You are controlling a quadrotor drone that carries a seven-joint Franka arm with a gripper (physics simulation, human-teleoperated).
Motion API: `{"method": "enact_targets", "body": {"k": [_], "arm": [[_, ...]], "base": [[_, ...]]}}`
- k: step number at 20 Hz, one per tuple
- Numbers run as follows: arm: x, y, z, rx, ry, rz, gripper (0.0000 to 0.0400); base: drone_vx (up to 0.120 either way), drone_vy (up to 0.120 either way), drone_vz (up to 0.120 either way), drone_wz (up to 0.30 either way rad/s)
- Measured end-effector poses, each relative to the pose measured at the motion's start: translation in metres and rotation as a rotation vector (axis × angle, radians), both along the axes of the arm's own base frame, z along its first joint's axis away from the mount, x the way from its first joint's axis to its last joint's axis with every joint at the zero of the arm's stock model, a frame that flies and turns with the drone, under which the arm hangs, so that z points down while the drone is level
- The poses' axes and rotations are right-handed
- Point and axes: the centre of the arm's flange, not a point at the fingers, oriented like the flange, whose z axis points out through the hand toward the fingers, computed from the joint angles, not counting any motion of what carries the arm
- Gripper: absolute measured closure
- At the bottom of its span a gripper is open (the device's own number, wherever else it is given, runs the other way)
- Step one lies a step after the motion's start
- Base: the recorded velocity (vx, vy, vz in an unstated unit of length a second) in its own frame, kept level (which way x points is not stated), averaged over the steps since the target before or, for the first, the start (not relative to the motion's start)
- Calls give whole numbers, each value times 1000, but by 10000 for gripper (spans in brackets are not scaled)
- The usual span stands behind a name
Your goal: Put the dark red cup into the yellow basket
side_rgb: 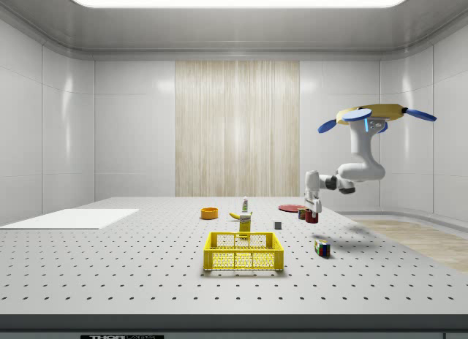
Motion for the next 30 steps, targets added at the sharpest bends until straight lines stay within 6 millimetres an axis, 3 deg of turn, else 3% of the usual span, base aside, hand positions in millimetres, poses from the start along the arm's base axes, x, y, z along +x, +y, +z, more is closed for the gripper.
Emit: {"method": "enact_targets", "body": {"k": [3, 13, 16, 30], "arm": [[0, 0, -2, 0, 0, 0, 300], [0, 0, -4, 0, 0, 0, 300], [0, 0, -4, 0, 0, 0, 300], [0, 0, -4, 0, 0, 0, 300]], "base": [[120, 120, 107, 0], [120, 120, 0, 0], [120, 120, 120, 0], [120, 120, 0, 0]]}}
